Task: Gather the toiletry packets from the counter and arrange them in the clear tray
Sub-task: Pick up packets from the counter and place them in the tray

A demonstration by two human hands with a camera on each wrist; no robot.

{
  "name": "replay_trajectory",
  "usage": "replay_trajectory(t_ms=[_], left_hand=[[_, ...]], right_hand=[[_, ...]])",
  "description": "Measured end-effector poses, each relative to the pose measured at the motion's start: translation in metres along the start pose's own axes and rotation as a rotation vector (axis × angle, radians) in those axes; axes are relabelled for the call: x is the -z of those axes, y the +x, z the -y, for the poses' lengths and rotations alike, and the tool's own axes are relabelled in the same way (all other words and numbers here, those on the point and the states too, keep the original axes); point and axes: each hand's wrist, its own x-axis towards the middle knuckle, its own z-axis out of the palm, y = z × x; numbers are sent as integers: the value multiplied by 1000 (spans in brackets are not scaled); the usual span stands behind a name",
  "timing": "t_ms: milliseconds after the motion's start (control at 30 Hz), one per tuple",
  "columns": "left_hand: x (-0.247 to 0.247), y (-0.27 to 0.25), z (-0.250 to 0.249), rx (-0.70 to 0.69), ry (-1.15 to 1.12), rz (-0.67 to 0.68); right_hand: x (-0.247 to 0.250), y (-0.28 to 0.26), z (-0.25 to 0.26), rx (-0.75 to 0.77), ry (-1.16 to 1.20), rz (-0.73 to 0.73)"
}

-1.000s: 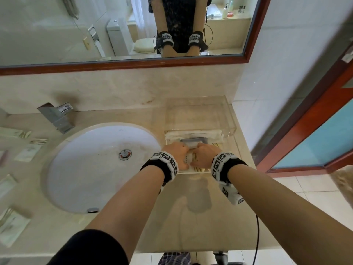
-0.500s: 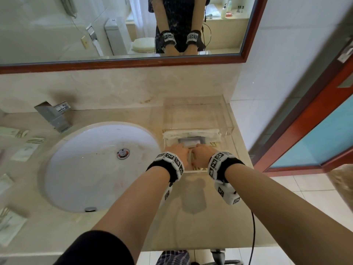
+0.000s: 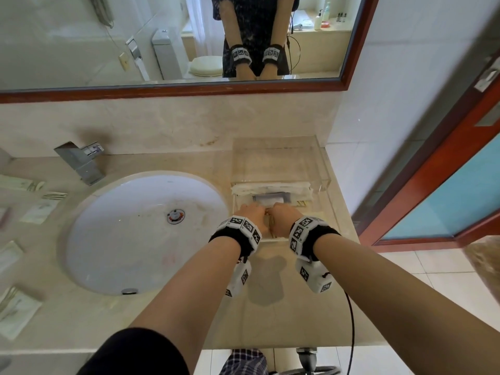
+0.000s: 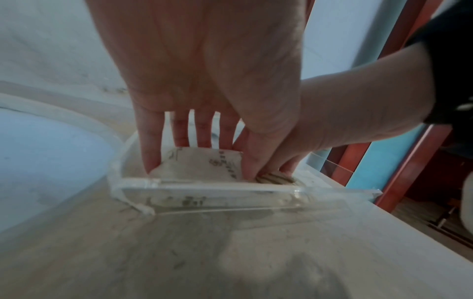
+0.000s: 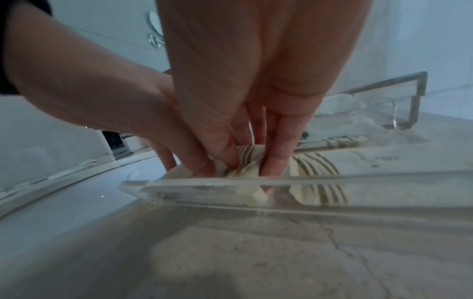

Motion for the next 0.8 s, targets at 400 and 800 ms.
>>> replay_trajectory(t_ms=[400,800], left_hand=[[7,-61,35,45,248,-139],[0,-162,132,388,166,-148]], right_hand=[[3,-19,31,-39,-199,-25],[2,-23,167,320,-319,-82]])
